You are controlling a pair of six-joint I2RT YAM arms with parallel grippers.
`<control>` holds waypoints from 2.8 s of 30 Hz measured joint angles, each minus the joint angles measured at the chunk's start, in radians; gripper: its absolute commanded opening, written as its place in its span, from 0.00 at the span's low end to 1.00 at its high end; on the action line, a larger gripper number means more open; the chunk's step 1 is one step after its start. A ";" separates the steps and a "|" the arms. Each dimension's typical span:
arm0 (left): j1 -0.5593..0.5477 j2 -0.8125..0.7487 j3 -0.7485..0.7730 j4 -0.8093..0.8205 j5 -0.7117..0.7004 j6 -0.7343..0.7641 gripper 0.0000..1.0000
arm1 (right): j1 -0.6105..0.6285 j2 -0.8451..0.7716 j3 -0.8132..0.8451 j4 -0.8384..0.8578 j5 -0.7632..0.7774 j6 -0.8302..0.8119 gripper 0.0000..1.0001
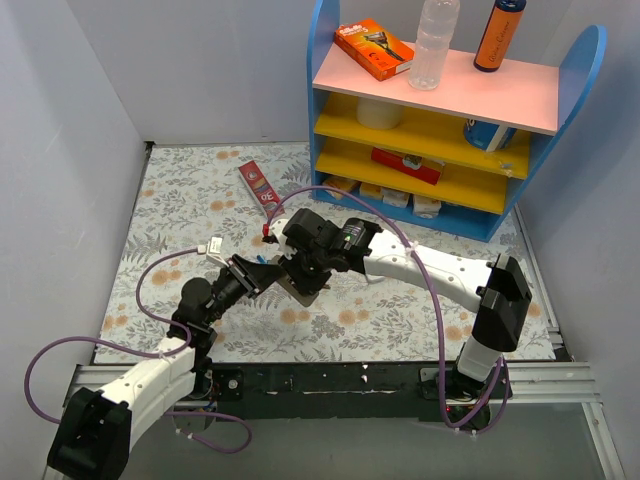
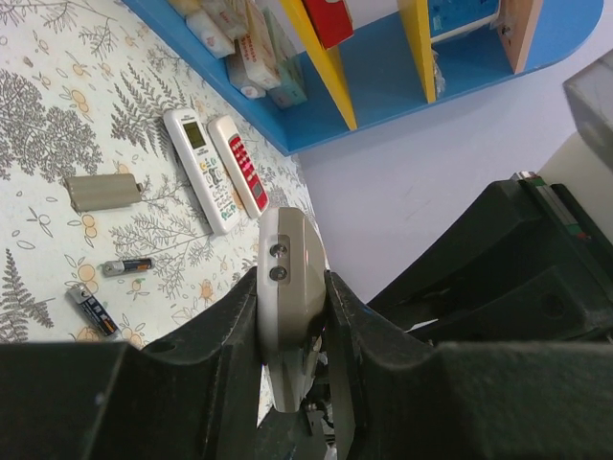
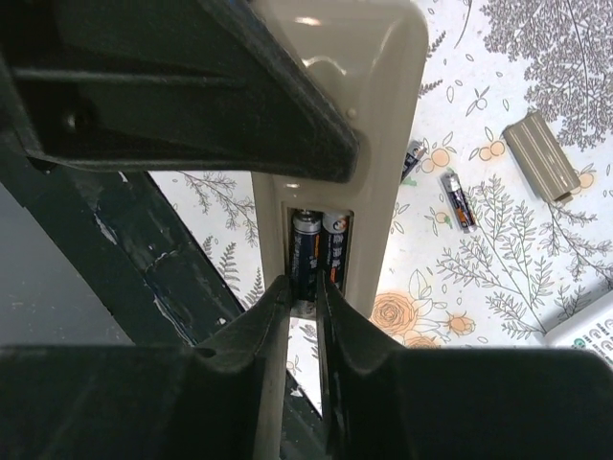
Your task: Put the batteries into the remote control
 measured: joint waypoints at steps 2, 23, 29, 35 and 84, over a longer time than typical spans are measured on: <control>-0.001 0.002 -0.007 0.006 0.001 -0.014 0.00 | 0.002 0.000 0.000 0.005 0.001 -0.003 0.32; -0.011 0.066 -0.013 0.089 0.053 -0.109 0.00 | 0.003 -0.243 -0.075 0.122 -0.037 -0.223 0.49; -0.011 0.071 -0.014 0.117 0.091 -0.137 0.00 | 0.002 -0.416 -0.268 0.204 -0.178 -0.510 0.39; -0.011 0.057 -0.014 0.101 0.113 -0.150 0.00 | 0.002 -0.527 -0.449 0.292 -0.269 -0.734 0.33; -0.010 0.024 -0.007 0.043 0.141 -0.169 0.00 | -0.005 -0.348 -0.431 0.350 -0.370 -0.894 0.13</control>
